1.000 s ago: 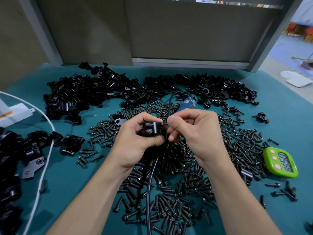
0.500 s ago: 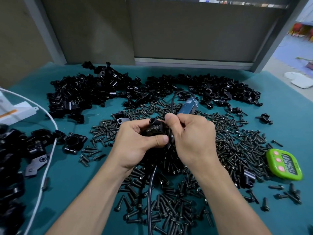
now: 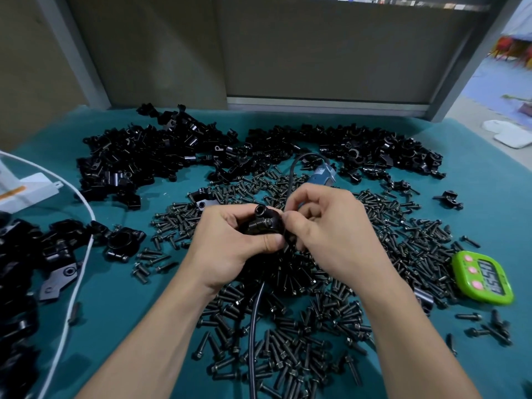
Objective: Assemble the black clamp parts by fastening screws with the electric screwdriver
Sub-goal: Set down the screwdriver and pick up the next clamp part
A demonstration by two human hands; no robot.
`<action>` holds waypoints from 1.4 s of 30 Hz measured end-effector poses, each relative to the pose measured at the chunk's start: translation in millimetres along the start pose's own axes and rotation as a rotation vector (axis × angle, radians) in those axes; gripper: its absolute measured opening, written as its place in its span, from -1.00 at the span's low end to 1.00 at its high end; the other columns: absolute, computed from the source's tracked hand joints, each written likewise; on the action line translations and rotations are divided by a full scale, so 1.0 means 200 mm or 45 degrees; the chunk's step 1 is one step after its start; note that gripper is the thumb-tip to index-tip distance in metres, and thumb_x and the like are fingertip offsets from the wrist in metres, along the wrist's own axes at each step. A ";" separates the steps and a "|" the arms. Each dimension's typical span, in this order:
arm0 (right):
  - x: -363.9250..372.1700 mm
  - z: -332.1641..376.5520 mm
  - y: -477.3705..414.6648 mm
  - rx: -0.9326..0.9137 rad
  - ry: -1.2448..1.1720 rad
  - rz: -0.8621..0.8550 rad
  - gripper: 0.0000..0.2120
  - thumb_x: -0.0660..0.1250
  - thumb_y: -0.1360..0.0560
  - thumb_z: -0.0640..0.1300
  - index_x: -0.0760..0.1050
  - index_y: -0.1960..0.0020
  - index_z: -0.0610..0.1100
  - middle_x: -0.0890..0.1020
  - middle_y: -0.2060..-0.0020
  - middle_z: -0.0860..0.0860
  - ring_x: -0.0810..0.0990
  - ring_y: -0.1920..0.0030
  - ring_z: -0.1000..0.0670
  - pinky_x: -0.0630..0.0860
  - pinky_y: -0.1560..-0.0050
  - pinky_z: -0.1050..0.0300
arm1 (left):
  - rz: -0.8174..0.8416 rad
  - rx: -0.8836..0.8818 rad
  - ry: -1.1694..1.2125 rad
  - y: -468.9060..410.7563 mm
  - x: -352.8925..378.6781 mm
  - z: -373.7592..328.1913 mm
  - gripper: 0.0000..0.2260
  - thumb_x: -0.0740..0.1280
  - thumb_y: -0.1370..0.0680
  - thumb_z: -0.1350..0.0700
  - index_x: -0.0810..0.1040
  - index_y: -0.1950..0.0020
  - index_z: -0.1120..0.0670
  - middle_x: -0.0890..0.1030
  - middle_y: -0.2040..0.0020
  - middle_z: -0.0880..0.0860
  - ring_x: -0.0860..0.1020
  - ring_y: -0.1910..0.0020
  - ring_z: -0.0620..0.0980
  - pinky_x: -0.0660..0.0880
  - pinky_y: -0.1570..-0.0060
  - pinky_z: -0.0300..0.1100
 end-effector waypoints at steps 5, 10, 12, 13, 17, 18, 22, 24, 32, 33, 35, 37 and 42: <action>0.04 -0.02 -0.01 0.061 0.165 -0.094 -0.56 0.34 -0.63 0.08 0.51 0.40 -0.01 0.53 0.55 0.15 0.44 0.55 0.13 0.32 0.54 0.30 | -0.033 0.028 0.018 0.00 -0.02 0.00 -0.68 0.65 -0.31 0.24 0.79 -0.02 0.00 0.77 0.07 0.13 0.75 0.09 0.07 0.67 0.09 -0.10; 0.06 0.01 0.01 -0.010 0.091 -0.055 -0.50 0.20 -0.69 0.14 0.47 0.40 0.01 0.52 0.54 0.12 0.45 0.50 0.08 0.28 0.49 0.19 | -0.060 0.038 -0.043 -0.01 -0.02 0.00 -0.70 0.62 -0.34 0.28 0.80 0.02 -0.04 0.76 0.18 0.10 0.68 0.27 0.01 0.63 0.27 -0.16; 0.06 0.00 0.02 -0.026 0.117 0.109 -0.59 0.23 -0.67 0.08 0.52 0.29 -0.05 0.62 0.42 0.00 0.49 0.47 0.06 0.38 0.44 0.08 | -0.041 0.061 -0.053 -0.01 -0.03 -0.02 -0.68 0.64 -0.35 0.28 0.79 -0.01 -0.04 0.77 0.12 0.09 0.73 0.19 0.09 0.68 0.17 -0.09; 0.06 0.00 0.02 -0.012 0.153 0.201 -0.67 0.26 -0.66 0.03 0.55 0.24 -0.05 0.64 0.39 -0.02 0.50 0.45 0.06 0.40 0.42 0.07 | -0.026 0.064 -0.066 -0.01 -0.03 -0.02 -0.67 0.64 -0.34 0.28 0.79 -0.02 -0.02 0.77 0.08 0.08 0.75 0.12 0.10 0.68 0.10 -0.08; 0.06 -0.03 0.02 0.057 0.176 0.263 -0.61 0.27 -0.66 0.02 0.54 0.27 -0.16 0.53 0.53 0.02 0.38 0.53 0.08 0.28 0.48 0.17 | 0.035 0.063 -0.092 0.00 -0.02 -0.03 -0.64 0.63 -0.34 0.35 0.78 -0.04 0.01 0.78 0.04 0.05 0.75 0.05 0.02 0.65 0.04 -0.17; 0.06 -0.04 0.02 0.088 0.156 0.248 -0.56 0.26 -0.66 0.05 0.52 0.30 -0.18 0.47 0.58 0.04 0.35 0.56 0.09 0.25 0.50 0.21 | 0.051 0.076 -0.085 0.00 -0.01 -0.03 -0.64 0.62 -0.35 0.35 0.78 -0.05 0.01 0.78 0.03 0.06 0.75 0.03 0.04 0.65 0.02 -0.16; 0.03 -0.04 0.01 0.102 0.089 0.120 -0.70 0.36 -0.61 0.03 0.56 0.26 -0.06 0.51 0.53 0.10 0.40 0.52 0.12 0.32 0.47 0.16 | 0.036 0.084 -0.091 0.00 -0.01 -0.04 -0.63 0.64 -0.34 0.33 0.79 -0.04 -0.02 0.78 0.04 0.05 0.75 0.02 0.07 0.67 0.00 -0.11; 0.02 -0.02 0.00 0.068 -0.014 0.073 -0.78 0.41 -0.59 -0.03 0.57 0.22 -0.04 0.56 0.50 0.05 0.45 0.49 0.08 0.41 0.42 0.06 | 0.016 0.090 -0.091 0.00 -0.01 -0.05 -0.64 0.65 -0.31 0.27 0.79 -0.04 -0.04 0.78 0.04 0.05 0.76 0.03 0.07 0.68 -0.01 -0.08; 0.08 -0.01 0.01 0.069 -0.021 0.117 -0.50 0.19 -0.70 0.11 0.56 0.26 -0.19 0.61 0.47 -0.09 0.48 0.49 0.10 0.38 0.43 0.09 | -0.027 0.123 -0.076 0.00 -0.02 -0.05 -0.68 0.63 -0.30 0.20 0.79 0.01 -0.11 0.78 0.09 0.05 0.76 0.09 0.04 0.67 0.06 -0.13; 0.08 -0.01 0.02 0.054 -0.020 0.182 -0.55 0.20 -0.70 0.07 0.56 0.24 -0.15 0.63 0.45 -0.05 0.48 0.50 0.14 0.36 0.42 0.16 | -0.021 0.124 -0.074 0.00 -0.02 -0.05 -0.69 0.63 -0.31 0.21 0.79 0.00 -0.07 0.78 0.08 0.07 0.76 0.08 0.07 0.68 0.04 -0.09; 0.08 -0.01 0.03 0.049 0.002 0.279 -0.69 0.24 -0.67 -0.03 0.57 0.19 -0.09 0.65 0.42 0.00 0.48 0.49 0.17 0.37 0.37 0.17 | -0.020 0.107 -0.041 0.00 -0.02 -0.05 -0.68 0.63 -0.29 0.22 0.79 -0.02 0.00 0.78 0.07 0.10 0.75 0.06 0.11 0.68 0.03 -0.08; 0.08 -0.02 0.03 0.035 0.032 0.291 -0.73 0.26 -0.67 -0.05 0.58 0.18 -0.06 0.64 0.43 0.02 0.46 0.49 0.16 0.35 0.37 0.17 | -0.011 0.082 -0.009 0.00 -0.03 -0.04 -0.66 0.65 -0.27 0.24 0.79 -0.01 0.02 0.77 0.08 0.11 0.74 0.09 0.07 0.66 0.06 -0.13; 0.01 0.01 0.00 -0.011 -0.054 0.021 -0.86 0.45 -0.54 -0.12 0.59 0.19 0.01 0.62 0.44 0.03 0.49 0.49 0.09 0.43 0.42 0.21 | -0.026 0.037 0.046 0.00 -0.03 -0.03 -0.65 0.65 -0.25 0.22 0.79 0.00 0.04 0.77 0.12 0.11 0.72 0.17 -0.01 0.62 0.17 -0.22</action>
Point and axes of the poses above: each hand's wrist, its own y-axis away from the middle knuckle, its own x-axis out of the palm, z = x × y, the point moved 7 cm from there along -y, towards the middle knuckle
